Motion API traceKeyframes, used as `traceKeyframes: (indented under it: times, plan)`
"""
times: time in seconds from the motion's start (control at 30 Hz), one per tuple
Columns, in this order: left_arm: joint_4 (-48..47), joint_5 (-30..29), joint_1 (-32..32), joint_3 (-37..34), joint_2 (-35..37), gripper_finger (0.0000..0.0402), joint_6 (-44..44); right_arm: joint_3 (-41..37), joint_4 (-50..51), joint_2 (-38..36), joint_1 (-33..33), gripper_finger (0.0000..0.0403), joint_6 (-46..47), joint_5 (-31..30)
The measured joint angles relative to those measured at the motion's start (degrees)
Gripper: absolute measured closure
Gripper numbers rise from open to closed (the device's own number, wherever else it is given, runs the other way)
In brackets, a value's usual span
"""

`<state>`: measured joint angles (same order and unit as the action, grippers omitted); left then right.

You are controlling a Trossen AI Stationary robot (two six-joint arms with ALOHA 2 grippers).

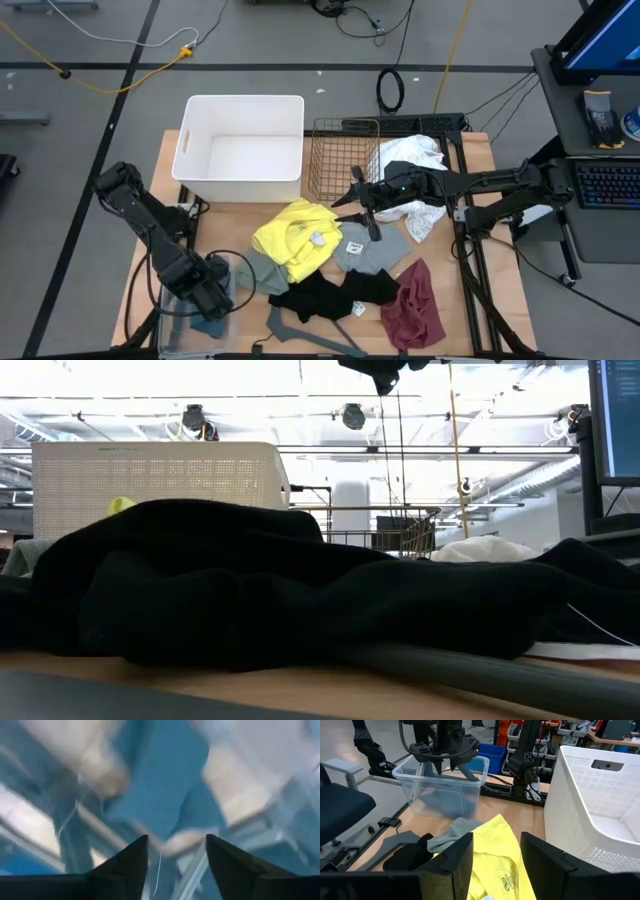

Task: Pick & Place Cloths
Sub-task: Put the gray sock into the transparent bin

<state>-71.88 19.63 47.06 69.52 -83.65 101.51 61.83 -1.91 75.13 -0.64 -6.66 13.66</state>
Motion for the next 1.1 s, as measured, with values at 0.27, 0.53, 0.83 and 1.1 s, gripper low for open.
traceKeyframes:
  times: [0.27,0.53,0.83,1.1]
  plan:
    - [-0.87,-7.94,0.05,6.31,6.22,0.0164,7.14,0.0,1.19,0.0,0.0,0.0248,0.02,0.03]
    - [-0.04,-36.35,-2.44,14.6,6.9,0.022,-0.82,0.0,7.38,0.0,0.0,0.0248,0.02,0.01]
    - [10.02,-44.56,-8.71,14.82,6.31,0.0287,-23.93,0.0,14.99,-0.04,0.15,0.0248,0.04,0.05]
    - [18.13,-48.22,-13.57,14.8,5.93,0.0339,-42.49,-0.03,18.84,-1.87,2.01,0.0283,-0.07,0.12]
